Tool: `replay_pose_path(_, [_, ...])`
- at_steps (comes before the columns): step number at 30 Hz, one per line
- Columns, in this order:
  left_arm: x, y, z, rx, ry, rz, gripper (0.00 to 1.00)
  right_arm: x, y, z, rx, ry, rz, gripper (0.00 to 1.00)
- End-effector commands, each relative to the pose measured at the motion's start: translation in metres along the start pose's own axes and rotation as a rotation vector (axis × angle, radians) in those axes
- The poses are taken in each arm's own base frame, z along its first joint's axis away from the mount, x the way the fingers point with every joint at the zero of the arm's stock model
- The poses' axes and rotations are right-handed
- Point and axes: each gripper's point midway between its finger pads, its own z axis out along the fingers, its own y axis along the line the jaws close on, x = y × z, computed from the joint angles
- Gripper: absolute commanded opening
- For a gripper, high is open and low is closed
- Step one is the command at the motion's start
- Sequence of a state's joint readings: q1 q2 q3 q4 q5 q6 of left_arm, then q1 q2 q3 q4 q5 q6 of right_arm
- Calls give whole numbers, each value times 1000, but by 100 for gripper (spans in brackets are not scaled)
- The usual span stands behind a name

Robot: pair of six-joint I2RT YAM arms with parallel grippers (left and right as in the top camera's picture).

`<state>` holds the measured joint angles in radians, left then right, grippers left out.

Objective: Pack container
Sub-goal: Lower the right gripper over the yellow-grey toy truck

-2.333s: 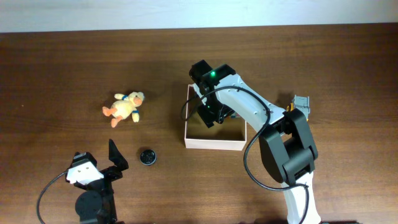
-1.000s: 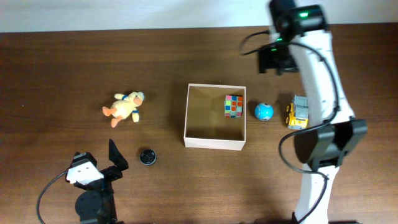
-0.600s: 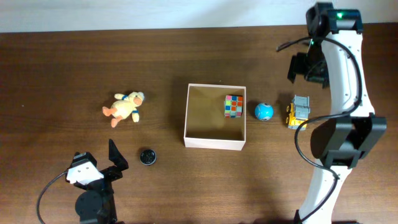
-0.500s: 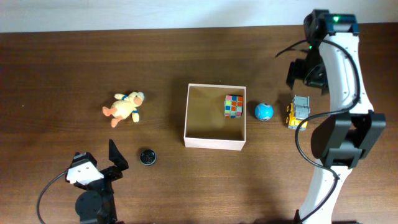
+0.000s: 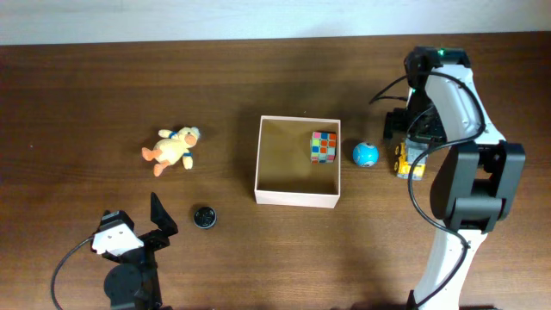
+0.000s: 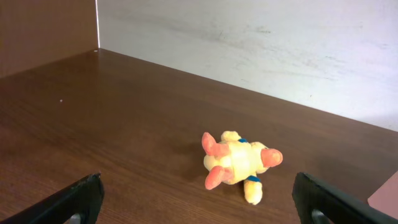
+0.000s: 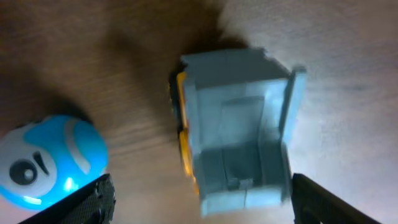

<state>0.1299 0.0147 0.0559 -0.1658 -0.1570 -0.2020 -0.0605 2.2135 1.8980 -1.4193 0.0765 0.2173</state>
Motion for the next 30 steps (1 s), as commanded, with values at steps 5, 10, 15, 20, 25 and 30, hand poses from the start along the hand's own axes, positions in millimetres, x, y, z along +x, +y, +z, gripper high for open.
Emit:
replay_pose_path(5, [1,-2,0,13,-4,16,99,6,-5,22,-41,45,-20,84])
replay_pose_path(10, [1,-2,0,13,-4,16,99,3,-14,25,-47,43,-15,84])
replay_pose_path(15, [1,-2,0,13,-4,16,99,1,-14,26,-49,31,-23,83])
replay_pose_path(20, [1,-2,0,13,-4,16,99,-2,-13,26,-51,22,-25,72])
replay_pose_path(25, [1,-2,0,13,-4,16,99,-5,-13,26,-52,9,-24,61])
replay_pose_path(30, [1,-2,0,13,-4,16,99,-6,-13,26,-53,5,-24,61])
